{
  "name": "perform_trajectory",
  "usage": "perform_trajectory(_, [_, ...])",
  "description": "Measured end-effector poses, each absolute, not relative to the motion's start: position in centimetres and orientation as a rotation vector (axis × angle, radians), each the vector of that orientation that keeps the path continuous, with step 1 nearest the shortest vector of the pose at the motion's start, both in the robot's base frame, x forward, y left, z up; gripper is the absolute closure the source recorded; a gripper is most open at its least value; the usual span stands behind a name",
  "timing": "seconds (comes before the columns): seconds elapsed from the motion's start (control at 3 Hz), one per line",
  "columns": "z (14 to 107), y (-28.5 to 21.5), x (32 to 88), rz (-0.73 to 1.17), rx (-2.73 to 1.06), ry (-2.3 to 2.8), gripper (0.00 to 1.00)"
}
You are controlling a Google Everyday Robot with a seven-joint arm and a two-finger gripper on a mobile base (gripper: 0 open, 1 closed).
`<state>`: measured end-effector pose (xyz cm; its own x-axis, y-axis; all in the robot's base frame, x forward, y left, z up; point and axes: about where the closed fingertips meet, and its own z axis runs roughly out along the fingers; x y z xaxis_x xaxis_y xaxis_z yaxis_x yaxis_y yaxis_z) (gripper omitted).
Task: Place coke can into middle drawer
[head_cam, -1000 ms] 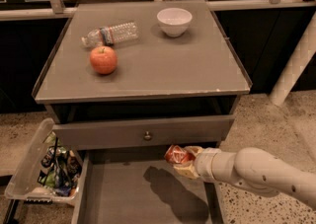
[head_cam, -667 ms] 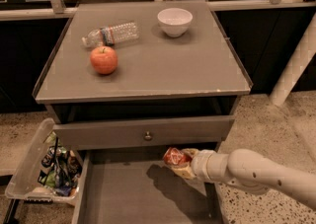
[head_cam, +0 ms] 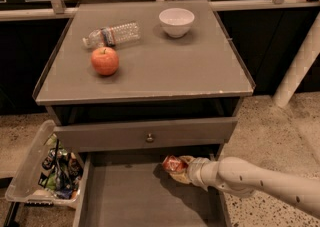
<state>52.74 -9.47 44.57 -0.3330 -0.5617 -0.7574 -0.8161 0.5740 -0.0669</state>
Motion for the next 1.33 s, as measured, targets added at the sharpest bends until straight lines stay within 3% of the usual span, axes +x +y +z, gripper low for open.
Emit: perform_trajectory(1.33, [38.7,-4.7,51.2,0.552,-1.285,1.936,1.0])
